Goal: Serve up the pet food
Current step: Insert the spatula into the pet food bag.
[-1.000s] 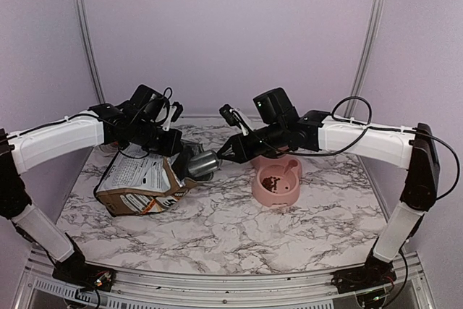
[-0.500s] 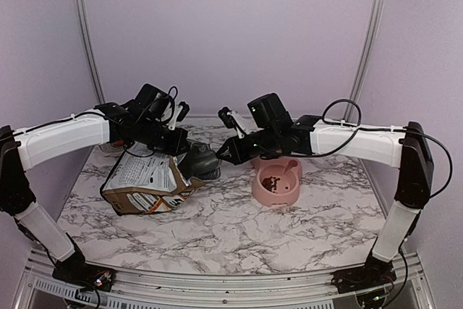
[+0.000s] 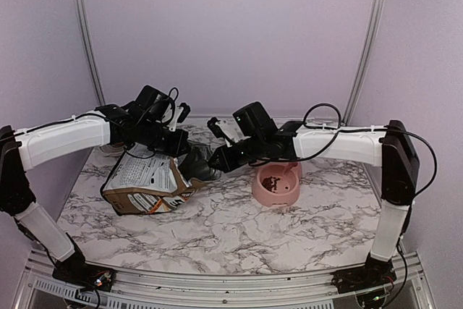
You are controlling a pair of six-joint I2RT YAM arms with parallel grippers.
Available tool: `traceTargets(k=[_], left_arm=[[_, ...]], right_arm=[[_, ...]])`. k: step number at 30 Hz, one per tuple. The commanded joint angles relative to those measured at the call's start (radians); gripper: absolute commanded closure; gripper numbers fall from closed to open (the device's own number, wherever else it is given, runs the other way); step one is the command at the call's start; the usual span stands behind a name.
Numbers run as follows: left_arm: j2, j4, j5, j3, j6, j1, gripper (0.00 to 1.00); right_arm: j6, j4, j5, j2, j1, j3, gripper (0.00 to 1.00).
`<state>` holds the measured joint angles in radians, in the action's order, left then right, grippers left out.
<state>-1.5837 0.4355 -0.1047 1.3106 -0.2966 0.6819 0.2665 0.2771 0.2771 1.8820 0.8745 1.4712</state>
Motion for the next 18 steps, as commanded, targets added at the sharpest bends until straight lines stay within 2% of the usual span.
traceTargets(k=[1, 18], left_arm=[[0.028, -0.072, -0.033, -0.004, 0.020, 0.005, 1.00], [0.037, -0.072, -0.040, -0.014, 0.015, 0.005, 1.00]], right_arm=[[0.034, -0.039, -0.017, 0.044, 0.016, 0.052, 1.00], [0.186, -0.090, 0.024, 0.126, 0.034, 0.045, 1.00]])
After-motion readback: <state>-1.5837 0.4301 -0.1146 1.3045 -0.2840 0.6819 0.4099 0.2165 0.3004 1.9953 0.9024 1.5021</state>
